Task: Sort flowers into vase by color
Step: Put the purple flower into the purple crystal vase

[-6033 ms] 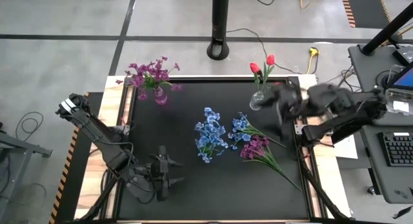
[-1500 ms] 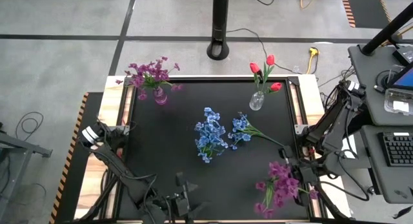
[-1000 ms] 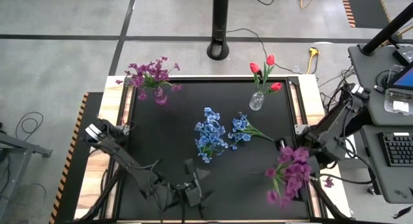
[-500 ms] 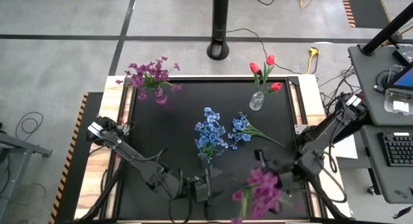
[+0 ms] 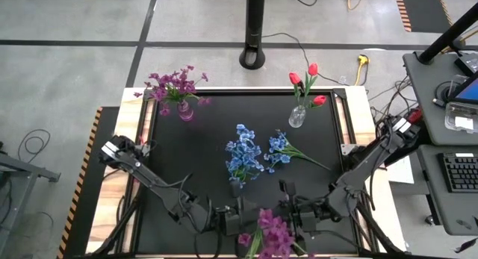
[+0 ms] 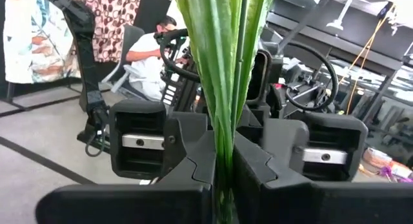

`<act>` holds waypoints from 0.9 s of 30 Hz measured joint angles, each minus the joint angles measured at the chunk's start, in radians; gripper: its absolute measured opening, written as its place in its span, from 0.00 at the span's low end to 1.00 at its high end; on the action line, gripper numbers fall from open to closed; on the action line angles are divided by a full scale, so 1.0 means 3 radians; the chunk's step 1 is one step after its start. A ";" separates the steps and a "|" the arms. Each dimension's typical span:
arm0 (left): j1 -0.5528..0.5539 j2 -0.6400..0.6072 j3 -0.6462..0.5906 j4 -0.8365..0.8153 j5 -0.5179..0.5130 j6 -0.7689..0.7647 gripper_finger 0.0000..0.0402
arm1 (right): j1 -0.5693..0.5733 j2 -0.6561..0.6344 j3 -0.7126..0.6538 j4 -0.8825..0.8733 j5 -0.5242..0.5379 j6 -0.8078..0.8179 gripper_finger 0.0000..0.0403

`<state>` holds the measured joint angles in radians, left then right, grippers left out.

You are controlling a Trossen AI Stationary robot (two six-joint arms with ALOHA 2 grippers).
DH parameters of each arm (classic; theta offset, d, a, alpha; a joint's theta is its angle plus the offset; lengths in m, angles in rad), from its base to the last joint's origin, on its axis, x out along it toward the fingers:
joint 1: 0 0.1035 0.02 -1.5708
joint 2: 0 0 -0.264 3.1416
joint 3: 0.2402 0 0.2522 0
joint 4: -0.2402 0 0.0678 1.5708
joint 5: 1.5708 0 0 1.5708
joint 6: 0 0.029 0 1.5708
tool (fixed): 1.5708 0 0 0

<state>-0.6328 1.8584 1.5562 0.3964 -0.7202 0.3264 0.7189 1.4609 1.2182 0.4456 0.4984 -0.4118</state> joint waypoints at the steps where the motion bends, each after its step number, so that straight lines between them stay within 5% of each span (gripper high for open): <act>1: -0.0009 0.0000 0.0000 -0.0011 0.0000 0.0000 0.25 | 0.0000 -0.0007 -0.0001 -0.0006 0.0000 0.0032 0.06; 7: -0.0033 0.0000 0.0000 -0.0023 -0.0011 -0.0024 0.03 | 0.0001 -0.0111 -0.0004 -0.0168 -0.0001 0.0290 0.16; 17: -0.0074 -0.0114 -0.0005 -0.0445 -0.0612 -0.0127 0.02 | 0.0053 -0.0401 -0.0003 -0.0550 0.0280 0.0469 0.47; 27: -0.0182 -0.0779 -0.0005 -0.1328 -0.0811 -0.0247 0.01 | 0.0067 -0.0824 0.0001 -0.1394 0.0618 0.0873 0.59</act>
<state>-0.6873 1.6246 1.5547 -0.0020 -0.9634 0.2523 0.7391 1.2137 1.2184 0.0275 0.6839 -0.1499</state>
